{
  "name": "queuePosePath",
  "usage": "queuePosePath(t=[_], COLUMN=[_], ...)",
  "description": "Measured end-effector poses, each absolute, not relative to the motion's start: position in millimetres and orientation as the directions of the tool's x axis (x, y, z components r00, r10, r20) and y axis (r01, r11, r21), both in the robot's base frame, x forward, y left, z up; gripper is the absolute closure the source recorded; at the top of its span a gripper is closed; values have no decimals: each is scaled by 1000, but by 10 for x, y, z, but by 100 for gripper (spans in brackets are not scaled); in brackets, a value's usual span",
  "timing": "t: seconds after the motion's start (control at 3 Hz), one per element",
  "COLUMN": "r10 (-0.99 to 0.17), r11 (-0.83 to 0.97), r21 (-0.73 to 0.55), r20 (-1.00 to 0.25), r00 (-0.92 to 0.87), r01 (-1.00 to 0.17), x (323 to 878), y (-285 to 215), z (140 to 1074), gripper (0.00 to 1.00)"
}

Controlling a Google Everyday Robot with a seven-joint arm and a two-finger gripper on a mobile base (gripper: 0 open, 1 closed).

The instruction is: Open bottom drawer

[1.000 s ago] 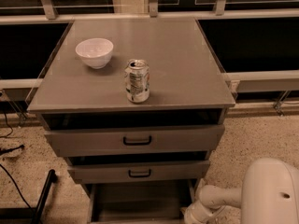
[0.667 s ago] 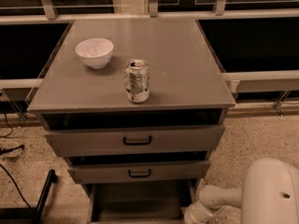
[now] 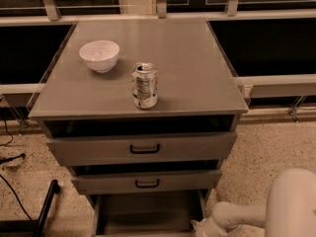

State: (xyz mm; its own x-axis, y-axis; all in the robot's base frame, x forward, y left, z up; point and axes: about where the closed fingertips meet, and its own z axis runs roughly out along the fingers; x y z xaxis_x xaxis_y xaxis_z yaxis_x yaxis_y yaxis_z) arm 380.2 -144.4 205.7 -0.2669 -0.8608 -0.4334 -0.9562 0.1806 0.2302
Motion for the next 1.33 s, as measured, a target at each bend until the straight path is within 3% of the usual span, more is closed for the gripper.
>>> queuePosePath(t=[0.33, 1.0, 1.33], r10=[-857, -778, -778], r11=[174, 254, 254], r21=[210, 374, 374], r20=[-449, -469, -468], r00=[-253, -418, -418], r01=[-962, -892, -892], x=[3704, 3431, 3433], y=[-1479, -1658, -1654], z=[2119, 2058, 2092], gripper=[0, 0, 0])
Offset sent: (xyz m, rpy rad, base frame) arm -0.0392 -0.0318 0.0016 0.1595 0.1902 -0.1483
